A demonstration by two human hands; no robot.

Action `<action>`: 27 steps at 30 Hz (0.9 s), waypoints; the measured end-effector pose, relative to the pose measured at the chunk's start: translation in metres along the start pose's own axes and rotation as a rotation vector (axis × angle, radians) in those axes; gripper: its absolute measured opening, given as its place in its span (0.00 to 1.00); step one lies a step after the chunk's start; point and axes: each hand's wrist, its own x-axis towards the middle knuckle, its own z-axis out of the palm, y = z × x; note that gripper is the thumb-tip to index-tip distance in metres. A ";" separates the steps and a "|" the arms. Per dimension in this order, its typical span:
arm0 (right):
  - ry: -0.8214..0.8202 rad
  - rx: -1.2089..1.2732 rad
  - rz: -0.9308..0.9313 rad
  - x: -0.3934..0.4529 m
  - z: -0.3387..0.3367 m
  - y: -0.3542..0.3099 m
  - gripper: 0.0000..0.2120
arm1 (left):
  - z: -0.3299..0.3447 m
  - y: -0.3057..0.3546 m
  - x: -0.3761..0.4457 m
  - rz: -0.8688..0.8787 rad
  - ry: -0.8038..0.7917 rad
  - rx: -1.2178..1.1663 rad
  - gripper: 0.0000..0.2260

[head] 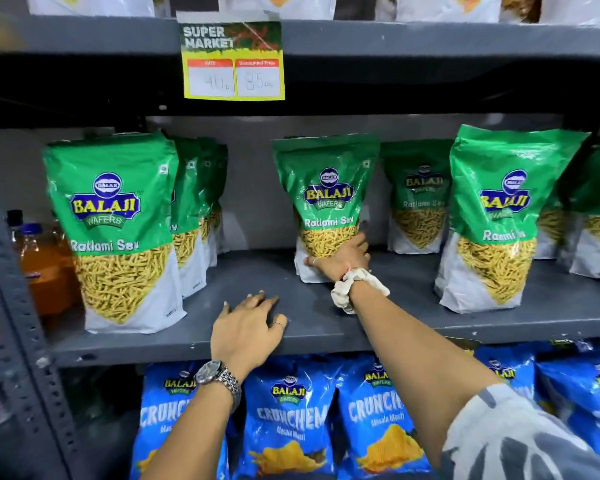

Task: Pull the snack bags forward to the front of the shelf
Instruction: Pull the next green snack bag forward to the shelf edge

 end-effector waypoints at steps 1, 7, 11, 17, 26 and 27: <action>0.001 -0.011 -0.011 -0.007 -0.002 0.000 0.53 | -0.001 0.001 -0.001 -0.002 0.000 -0.001 0.31; 0.039 -0.060 -0.057 -0.047 -0.022 0.005 0.58 | -0.004 0.002 -0.004 -0.007 -0.028 -0.009 0.24; 0.048 -0.082 -0.096 -0.072 -0.036 0.012 0.61 | -0.005 0.001 -0.005 0.001 -0.045 0.008 0.22; 0.089 -0.122 -0.116 -0.102 -0.054 0.019 0.64 | -0.008 0.002 -0.004 0.008 -0.097 0.007 0.23; 0.113 -0.123 -0.112 -0.128 -0.068 0.023 0.63 | -0.008 -0.001 -0.002 0.012 -0.140 0.008 0.23; 0.117 -0.126 -0.114 -0.131 -0.069 0.023 0.63 | -0.009 -0.001 -0.002 0.014 -0.142 0.010 0.23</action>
